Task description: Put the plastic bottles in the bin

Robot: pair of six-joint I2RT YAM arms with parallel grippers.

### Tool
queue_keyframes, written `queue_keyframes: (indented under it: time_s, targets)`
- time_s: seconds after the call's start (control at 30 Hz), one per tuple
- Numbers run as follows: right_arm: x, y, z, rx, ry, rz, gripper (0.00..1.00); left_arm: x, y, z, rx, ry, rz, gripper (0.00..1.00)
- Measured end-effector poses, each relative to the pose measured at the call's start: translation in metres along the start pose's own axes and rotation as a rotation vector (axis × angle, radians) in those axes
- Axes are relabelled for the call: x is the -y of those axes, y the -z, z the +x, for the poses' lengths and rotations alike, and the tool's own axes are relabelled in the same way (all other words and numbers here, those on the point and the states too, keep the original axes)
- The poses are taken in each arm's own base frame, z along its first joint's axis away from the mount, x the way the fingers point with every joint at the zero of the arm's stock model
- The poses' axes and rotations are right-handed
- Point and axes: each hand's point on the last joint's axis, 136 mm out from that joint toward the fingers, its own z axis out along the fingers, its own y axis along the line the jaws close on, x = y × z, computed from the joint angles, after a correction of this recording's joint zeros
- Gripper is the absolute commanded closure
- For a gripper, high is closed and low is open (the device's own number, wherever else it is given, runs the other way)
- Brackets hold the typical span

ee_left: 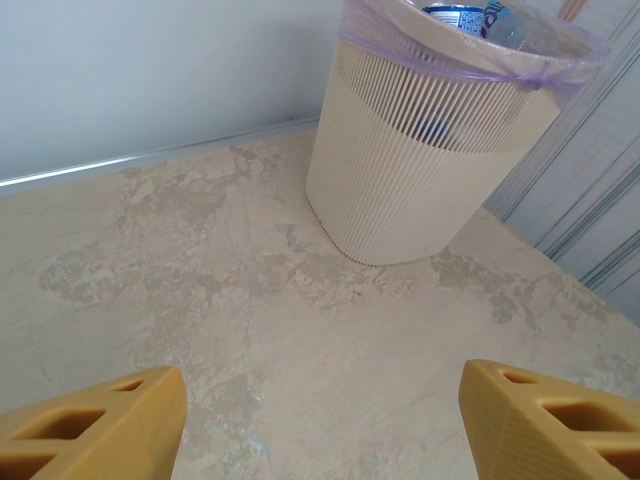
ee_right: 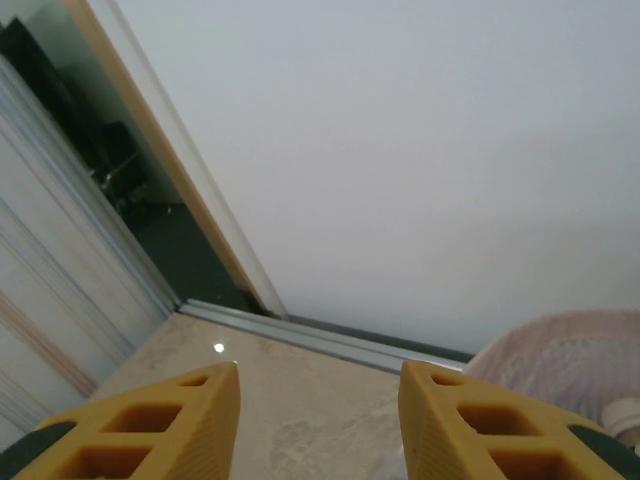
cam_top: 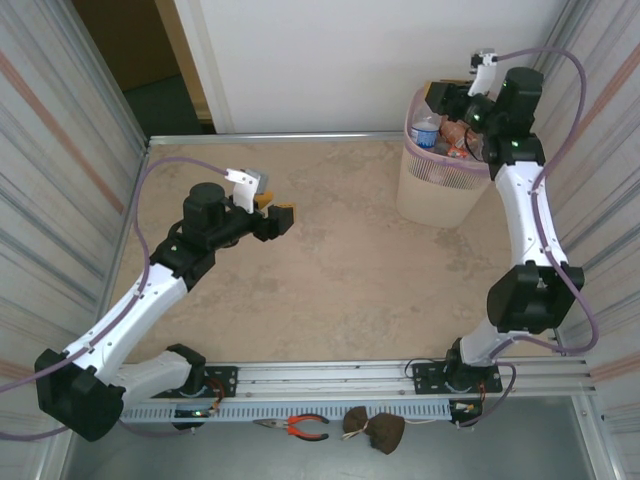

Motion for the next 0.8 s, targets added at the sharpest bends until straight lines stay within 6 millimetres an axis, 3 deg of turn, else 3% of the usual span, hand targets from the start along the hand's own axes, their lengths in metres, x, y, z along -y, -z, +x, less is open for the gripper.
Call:
queue_keyframes:
  time_s: [0.13, 0.33, 0.57, 0.8]
  targets:
    - [0.003, -0.022, 0.007, -0.065, 0.007, 0.013, 0.73, 0.0, 0.0, 0.0, -0.001, 0.0, 0.0, 0.27]
    - [0.025, -0.04, 0.027, -0.178, 0.006, 0.099, 0.81, 0.0, 0.0, 0.0, -0.001, 0.0, -0.001, 0.27]
    - [0.032, -0.032, 0.058, -0.317, -0.001, 0.154, 0.84, 0.0, 0.0, 0.0, -0.001, 0.0, 0.0, 0.27]
    - [0.023, -0.018, 0.094, -0.426, -0.015, 0.149, 0.84, -0.001, -0.001, 0.001, -0.004, 0.001, -0.001, 0.27]
